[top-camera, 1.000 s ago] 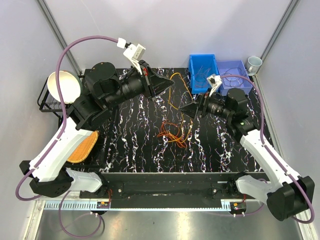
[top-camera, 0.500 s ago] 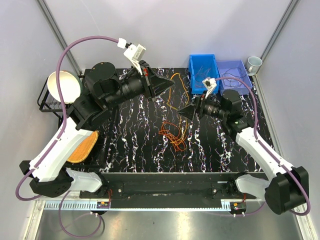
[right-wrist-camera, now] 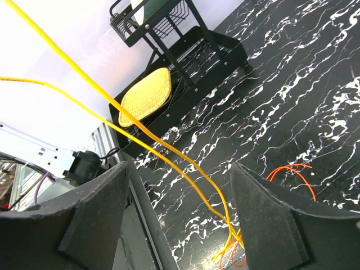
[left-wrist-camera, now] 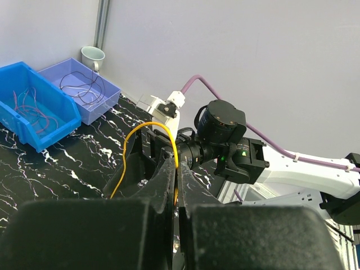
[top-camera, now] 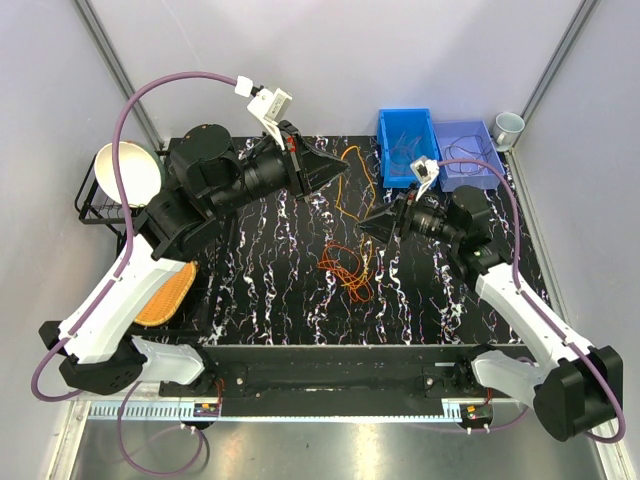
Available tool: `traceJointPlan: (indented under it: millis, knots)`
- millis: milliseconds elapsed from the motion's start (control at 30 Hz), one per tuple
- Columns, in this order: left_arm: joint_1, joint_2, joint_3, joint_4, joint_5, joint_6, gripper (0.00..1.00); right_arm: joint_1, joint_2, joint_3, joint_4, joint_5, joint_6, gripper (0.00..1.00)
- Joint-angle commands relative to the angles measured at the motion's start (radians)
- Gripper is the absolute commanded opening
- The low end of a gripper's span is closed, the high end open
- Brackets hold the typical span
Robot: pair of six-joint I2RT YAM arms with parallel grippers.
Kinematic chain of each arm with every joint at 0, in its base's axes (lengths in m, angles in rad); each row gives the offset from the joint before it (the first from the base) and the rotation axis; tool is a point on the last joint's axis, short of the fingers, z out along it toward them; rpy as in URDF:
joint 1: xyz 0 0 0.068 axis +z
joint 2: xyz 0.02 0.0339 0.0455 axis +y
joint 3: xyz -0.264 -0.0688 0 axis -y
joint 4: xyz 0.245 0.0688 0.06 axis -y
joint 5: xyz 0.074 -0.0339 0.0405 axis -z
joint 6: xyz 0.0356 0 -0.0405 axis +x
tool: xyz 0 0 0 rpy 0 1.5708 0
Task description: Untangle the cables
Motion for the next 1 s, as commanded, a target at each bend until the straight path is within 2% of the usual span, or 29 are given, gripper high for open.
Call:
traceJointPlan:
  millis: [0,333,433,467,567,600,667,733,867,900,967]
  knots:
    - [0.002,-0.003,0.003,0.063,0.011,0.001,0.00,0.008,0.014,-0.003,0.053,-0.038,0.007,0.76]
    - [0.002,-0.001,-0.003,0.069,0.008,0.001,0.00,0.043,0.057,0.005,0.051,-0.020,0.001,0.66]
    - [0.002,-0.003,-0.005,0.073,0.008,0.003,0.00,0.049,0.057,0.003,0.053,-0.009,0.003,0.53]
    - [0.002,-0.003,-0.011,0.076,0.006,0.003,0.00,0.049,0.057,0.003,0.051,-0.006,0.003,0.45]
    - [0.002,-0.006,-0.023,0.076,0.000,0.004,0.00,0.050,0.059,0.017,0.036,0.000,0.001,0.34]
    - [0.002,-0.006,-0.026,0.077,-0.004,0.005,0.00,0.049,0.065,0.021,0.029,0.003,0.000,0.24]
    - [0.002,-0.011,-0.039,0.079,-0.006,0.005,0.00,0.052,0.068,0.035,0.012,0.005,-0.003,0.15]
    - [0.002,-0.018,-0.049,0.079,-0.018,0.006,0.00,0.052,0.065,0.049,-0.002,0.014,-0.005,0.02]
    - [0.002,-0.049,-0.120,0.077,-0.066,0.006,0.10,0.052,0.030,0.075,-0.034,0.043,0.001,0.00]
    - [0.002,-0.058,-0.135,0.079,-0.084,0.008,0.18,0.052,0.025,0.083,-0.045,0.055,0.000,0.00]
    - [0.002,-0.086,-0.193,0.079,-0.101,0.009,0.25,0.052,0.010,0.115,-0.080,0.066,-0.005,0.00]
